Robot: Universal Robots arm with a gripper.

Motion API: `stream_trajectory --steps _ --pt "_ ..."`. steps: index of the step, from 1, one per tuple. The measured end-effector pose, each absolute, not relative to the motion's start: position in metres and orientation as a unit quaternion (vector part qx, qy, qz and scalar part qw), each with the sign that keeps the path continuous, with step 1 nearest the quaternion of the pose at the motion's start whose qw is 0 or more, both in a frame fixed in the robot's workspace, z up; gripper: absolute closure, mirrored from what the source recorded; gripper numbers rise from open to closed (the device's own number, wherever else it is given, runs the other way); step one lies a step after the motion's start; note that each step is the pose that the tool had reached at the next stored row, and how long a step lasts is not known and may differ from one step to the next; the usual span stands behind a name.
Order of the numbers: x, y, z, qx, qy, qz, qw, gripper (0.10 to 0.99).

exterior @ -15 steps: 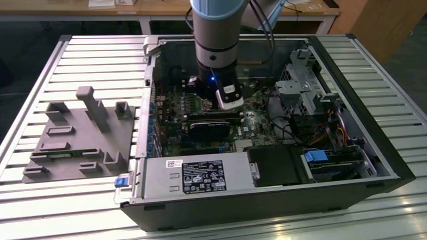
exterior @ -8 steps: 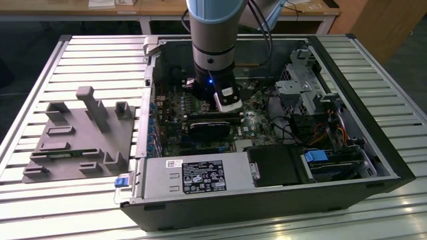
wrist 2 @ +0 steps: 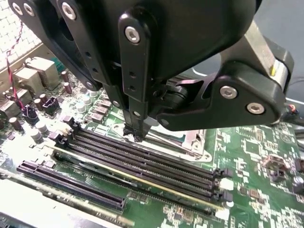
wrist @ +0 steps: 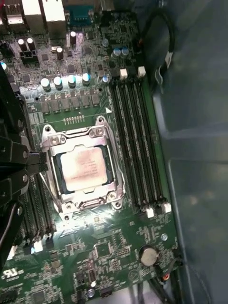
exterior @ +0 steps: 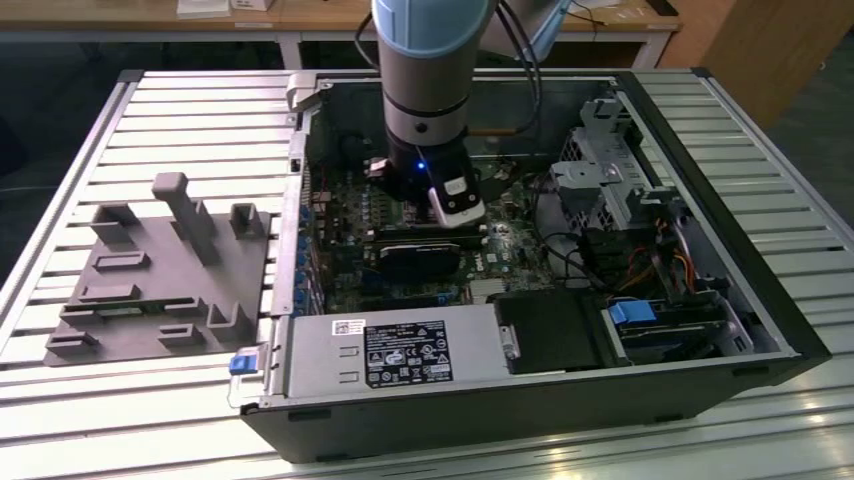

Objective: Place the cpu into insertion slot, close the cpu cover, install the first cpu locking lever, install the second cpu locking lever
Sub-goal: 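Install the second cpu locking lever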

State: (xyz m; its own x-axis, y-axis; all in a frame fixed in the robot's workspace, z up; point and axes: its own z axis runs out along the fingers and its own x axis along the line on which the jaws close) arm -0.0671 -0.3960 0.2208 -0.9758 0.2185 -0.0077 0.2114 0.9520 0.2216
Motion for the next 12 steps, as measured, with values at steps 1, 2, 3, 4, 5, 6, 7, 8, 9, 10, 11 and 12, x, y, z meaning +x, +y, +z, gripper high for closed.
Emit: stream_trajectory --steps 1,2,3,4,5,6,7,8,9,10,11,12 --pt "-0.0674 -0.3963 0.2206 0.106 0.988 0.112 0.016 0.984" --pt "-0.0678 -0.3968 0.2203 0.104 0.988 0.114 0.015 0.984" --pt "-0.0680 -0.3974 0.2201 0.102 0.988 0.115 0.015 0.984" --pt "-0.0683 -0.3980 0.2199 0.101 0.988 0.116 0.014 0.984" --pt "-0.0685 -0.3987 0.2197 0.099 0.988 0.118 0.014 0.984" --pt "-0.0688 -0.3994 0.2195 0.098 0.988 0.119 0.014 0.984" --pt "-0.0690 -0.4002 0.2194 0.097 0.988 0.121 0.014 0.984" --pt "-0.0692 -0.4010 0.2192 0.096 0.988 0.124 0.013 0.984" --pt "-0.0694 -0.4017 0.2191 0.095 0.987 0.127 0.013 0.984" --pt "-0.0695 -0.4024 0.2189 0.094 0.987 0.130 0.012 0.984" --pt "-0.0697 -0.4031 0.2187 0.093 0.987 0.133 0.012 0.984" --pt "-0.0698 -0.4039 0.2185 0.092 0.986 0.136 0.012 0.984"
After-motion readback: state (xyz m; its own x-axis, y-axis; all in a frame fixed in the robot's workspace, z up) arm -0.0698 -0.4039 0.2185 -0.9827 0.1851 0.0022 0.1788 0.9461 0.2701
